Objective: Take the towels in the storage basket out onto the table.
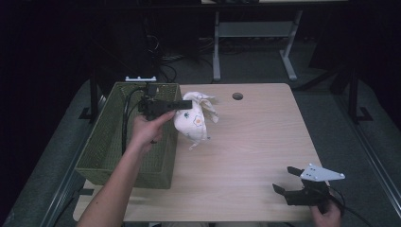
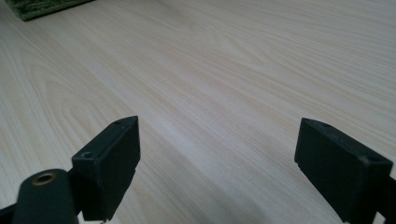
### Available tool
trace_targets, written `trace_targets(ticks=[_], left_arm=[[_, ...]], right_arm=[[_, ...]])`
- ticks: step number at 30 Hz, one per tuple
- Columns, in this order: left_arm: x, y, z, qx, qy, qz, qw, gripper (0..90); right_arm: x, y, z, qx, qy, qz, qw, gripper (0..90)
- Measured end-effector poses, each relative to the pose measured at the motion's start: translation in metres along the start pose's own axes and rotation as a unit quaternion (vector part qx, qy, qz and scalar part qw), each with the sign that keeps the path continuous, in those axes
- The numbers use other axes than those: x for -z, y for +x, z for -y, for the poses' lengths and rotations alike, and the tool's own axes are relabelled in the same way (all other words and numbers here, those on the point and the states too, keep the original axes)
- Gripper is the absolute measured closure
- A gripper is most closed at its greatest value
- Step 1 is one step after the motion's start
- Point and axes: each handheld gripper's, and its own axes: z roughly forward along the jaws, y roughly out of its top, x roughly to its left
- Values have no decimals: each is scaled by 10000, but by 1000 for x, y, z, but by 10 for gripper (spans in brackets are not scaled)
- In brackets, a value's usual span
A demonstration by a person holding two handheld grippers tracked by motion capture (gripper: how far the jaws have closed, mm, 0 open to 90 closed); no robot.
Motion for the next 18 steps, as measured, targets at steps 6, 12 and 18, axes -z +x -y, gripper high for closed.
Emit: trace_targets(ticks=[6,12,18], left_arm=[[-19,-2,3,7,114,117,9999,798],[-32,-3,8,51,113,221,9997,797],[-51,-2,15,73,217,267,9994,797]], right_arm=[[0,-1,0,-56,-10,5,10000,140],[-1,-1,0,-38,9,15,10000,140],[-1,-3,1,-83,9,-2,10000,140]])
